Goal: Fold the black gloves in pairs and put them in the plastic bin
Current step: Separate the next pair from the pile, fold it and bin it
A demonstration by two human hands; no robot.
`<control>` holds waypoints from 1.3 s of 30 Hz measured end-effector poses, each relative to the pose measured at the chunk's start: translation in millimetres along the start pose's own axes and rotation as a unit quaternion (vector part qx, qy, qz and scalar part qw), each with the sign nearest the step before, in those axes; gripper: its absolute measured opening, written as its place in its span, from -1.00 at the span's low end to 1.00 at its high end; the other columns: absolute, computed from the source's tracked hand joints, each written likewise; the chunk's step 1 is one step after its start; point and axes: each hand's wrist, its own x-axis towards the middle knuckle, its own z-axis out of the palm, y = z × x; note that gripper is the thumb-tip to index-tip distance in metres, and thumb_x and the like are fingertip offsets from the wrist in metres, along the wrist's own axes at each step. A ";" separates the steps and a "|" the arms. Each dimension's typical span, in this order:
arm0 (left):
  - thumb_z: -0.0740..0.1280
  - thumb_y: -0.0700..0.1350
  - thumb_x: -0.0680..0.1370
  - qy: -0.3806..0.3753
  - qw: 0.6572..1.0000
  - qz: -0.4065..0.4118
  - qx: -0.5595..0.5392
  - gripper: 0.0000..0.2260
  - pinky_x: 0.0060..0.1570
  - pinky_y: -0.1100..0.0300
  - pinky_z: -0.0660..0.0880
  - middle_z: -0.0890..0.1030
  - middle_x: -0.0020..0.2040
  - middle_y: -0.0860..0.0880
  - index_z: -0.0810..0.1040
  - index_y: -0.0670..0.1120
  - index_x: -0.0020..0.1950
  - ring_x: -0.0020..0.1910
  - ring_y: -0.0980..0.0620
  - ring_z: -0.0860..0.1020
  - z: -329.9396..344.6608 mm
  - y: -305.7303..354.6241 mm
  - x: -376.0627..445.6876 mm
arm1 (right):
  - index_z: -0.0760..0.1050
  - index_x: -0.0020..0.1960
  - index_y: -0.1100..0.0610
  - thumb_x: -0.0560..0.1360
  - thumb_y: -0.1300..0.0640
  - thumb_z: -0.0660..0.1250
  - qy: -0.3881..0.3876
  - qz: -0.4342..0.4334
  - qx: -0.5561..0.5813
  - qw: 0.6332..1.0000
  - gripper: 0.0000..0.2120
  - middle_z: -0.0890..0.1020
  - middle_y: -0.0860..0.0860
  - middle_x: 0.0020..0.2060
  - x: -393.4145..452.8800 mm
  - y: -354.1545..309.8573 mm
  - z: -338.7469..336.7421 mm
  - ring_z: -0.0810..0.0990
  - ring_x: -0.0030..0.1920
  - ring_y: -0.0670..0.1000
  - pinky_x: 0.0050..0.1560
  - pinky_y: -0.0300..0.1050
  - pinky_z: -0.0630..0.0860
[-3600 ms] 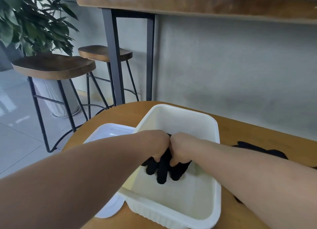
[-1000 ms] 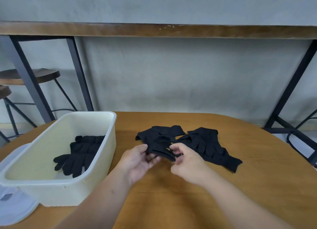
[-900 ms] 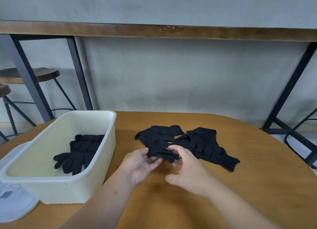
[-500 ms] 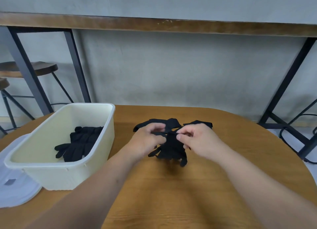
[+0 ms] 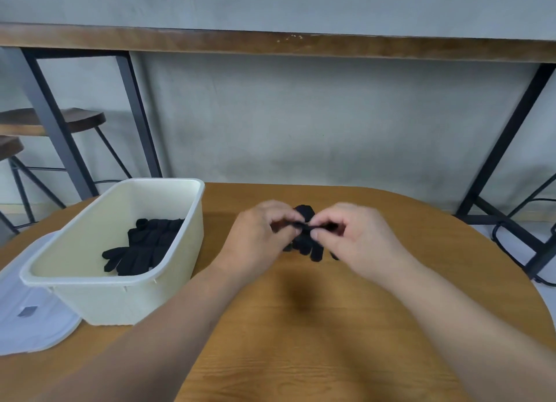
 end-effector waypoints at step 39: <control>0.32 -0.07 0.53 0.153 0.879 -0.445 -0.080 -0.76 -0.10 0.03 0.59 0.65 -0.13 -0.18 0.62 -0.22 0.03 -0.20 -0.10 0.59 32.0 -140.5 63.7 | 0.61 -0.20 0.01 0.55 0.07 0.29 -0.109 0.172 -0.026 0.979 -0.81 0.66 -0.13 -0.26 57.9 64.6 96.5 0.64 -0.25 -0.03 -0.15 -0.04 0.64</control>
